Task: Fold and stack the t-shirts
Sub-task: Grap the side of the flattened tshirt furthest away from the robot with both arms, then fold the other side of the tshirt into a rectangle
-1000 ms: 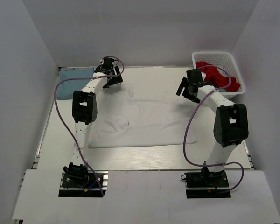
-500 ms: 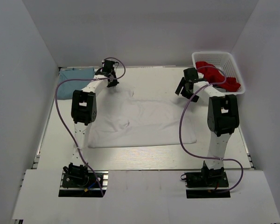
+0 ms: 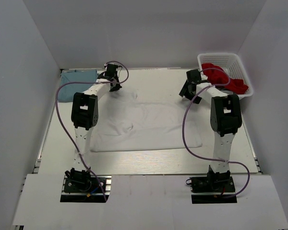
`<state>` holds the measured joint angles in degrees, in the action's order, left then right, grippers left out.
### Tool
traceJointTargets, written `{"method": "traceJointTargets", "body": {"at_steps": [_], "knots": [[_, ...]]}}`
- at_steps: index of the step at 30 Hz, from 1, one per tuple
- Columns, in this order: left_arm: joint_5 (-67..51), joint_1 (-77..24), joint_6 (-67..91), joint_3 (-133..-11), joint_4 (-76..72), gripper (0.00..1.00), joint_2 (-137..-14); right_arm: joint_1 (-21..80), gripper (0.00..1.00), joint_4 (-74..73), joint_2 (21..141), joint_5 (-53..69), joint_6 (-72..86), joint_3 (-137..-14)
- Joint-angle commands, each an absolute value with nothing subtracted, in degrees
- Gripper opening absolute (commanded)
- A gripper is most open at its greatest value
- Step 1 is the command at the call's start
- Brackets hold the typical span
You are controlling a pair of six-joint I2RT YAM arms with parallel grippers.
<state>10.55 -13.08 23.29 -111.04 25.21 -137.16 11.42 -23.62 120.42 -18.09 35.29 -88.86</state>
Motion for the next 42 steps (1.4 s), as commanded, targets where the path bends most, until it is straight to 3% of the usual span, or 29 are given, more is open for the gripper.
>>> {"method": "traceJointTargets", "body": {"at_steps": [1,5,7,8,9,11,18,28,42], "knots": [[10.55,-13.27,22.07,-107.76,26.98,0.00,-131.85,10.72,0.79,-23.29,122.60,-20.83,37.35,-90.88],[10.55,-13.27,22.06,-105.74,24.79,0.00,-129.91,10.90,0.65,-23.56,123.05,-20.13,37.53,-90.35],[10.55,-13.27,22.06,-104.25,23.47,0.00,-129.02,10.99,0.50,-23.73,122.26,-20.22,37.53,-89.56],[9.85,-13.27,22.06,-104.24,23.47,0.00,-128.07,11.07,0.39,-23.56,122.34,-19.78,37.36,-88.86],[9.32,-13.27,22.06,-103.37,22.25,0.00,-127.10,10.99,0.16,-23.12,121.82,-19.69,37.18,-87.90],[9.32,-13.27,22.06,-101.43,21.71,0.00,-125.95,10.90,0.01,-22.06,120.76,-17.85,36.91,-87.10],[8.26,-13.27,22.93,-94.15,19.16,0.00,-119.28,11.25,0.00,-22.33,115.85,-17.84,36.47,-86.75],[6.60,-13.27,28.21,-74.02,14.77,0.00,-100.31,11.69,0.00,-14.51,99.69,-15.64,35.77,-68.75],[2.11,-14.33,36.12,-47.30,13.36,0.00,-75.25,11.69,0.00,-12.40,83.78,-17.49,35.60,-54.06]]}}
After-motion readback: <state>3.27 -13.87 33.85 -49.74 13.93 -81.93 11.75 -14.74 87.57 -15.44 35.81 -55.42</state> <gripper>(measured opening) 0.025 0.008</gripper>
